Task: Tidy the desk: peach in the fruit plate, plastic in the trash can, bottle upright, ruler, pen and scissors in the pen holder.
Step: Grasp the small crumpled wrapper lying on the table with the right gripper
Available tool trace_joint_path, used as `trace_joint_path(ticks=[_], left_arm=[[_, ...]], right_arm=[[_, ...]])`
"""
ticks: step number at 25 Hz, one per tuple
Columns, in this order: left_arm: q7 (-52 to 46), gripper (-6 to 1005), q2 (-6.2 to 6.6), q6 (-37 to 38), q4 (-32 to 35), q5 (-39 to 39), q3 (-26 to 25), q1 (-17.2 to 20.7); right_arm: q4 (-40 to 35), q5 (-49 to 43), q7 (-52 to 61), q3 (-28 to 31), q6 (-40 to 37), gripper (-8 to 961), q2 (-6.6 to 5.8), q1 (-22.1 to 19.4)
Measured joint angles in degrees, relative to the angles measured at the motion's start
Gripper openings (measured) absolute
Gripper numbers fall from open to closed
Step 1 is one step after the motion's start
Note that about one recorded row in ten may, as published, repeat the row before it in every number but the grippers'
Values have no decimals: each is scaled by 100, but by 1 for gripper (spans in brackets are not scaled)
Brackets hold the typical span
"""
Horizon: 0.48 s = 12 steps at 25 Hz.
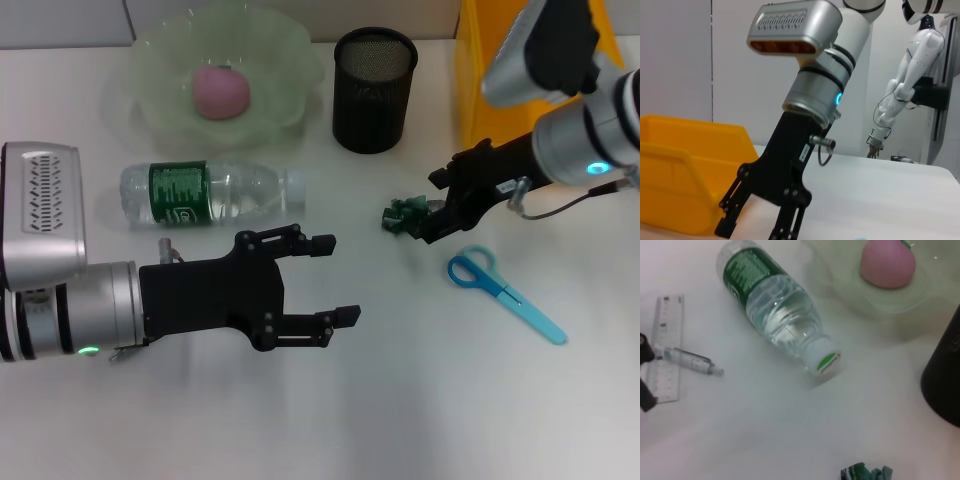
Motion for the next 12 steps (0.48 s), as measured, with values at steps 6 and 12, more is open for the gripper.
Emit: trace_joint_path(ticks=[6,12], left_arm=[[0,814,-10,-9,0,3,-11,-30],[0,814,-9,-76,0,2,-13,-30]], right_arm=[[281,152,2,-495,535,812,8,-7],[414,346,-20,-586,753,812,8,0]])
